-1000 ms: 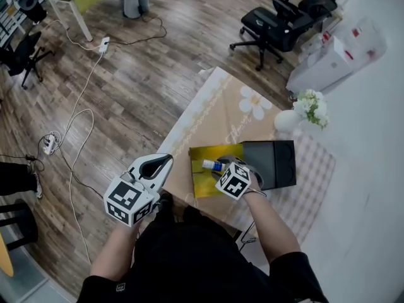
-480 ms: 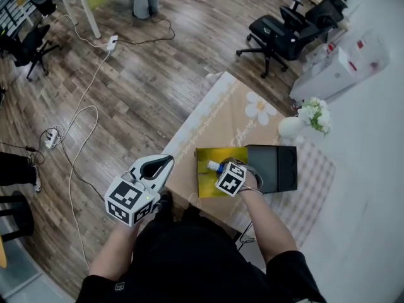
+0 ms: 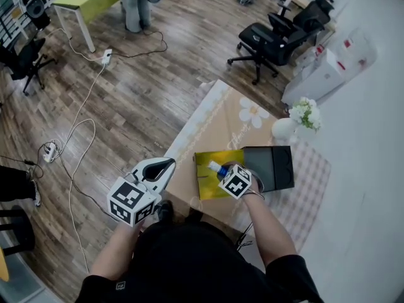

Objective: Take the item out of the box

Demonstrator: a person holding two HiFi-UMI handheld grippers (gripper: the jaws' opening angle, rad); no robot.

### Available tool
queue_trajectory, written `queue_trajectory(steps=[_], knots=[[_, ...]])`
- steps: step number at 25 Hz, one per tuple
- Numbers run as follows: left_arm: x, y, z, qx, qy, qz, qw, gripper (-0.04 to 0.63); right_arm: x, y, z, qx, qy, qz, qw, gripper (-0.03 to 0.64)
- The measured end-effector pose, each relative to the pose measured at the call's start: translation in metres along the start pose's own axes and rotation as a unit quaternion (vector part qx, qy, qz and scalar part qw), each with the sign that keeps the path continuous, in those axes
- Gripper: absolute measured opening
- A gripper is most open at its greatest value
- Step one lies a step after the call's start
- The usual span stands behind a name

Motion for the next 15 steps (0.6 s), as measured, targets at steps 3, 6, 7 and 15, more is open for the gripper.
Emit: queue_trajectory(steps=[3,6,7,15], knots=[[-0.008,-0.006,-0.001,0.016,-0.006,0.011,0.9998,0.015,-0.007,-0.003,-0.020,0.019,-0.024,0.023,0.999,0.141],[-0.017,-0.011,-0.001,0.036,-0.010,0.025,0.9990,0.015,-0.018,-0.006,-0.042,0.035,-0.053,0.047,0.997,0.141],[-0.020,-0.013,-0.002,0.043,-0.011,0.030,0.9985,0.015,-0.023,-0.006,-0.050,0.040,-0.065,0.056,0.996,0.140],[-0.035,-0.028,-0.004,0.097,-0.013,0.065,0.9931,0.015,-0.062,0.009,-0.107,0.075,-0.153,0.111,0.979,0.138]])
Point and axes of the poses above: the fingertips, and each gripper's own axes: z forward along the fingers, y to its left, x out of its underside, the point moved 1 cm from there along -z, backward along the fingers, and after that the axes turned 6 degrees about -z, right-handed, at the moved point
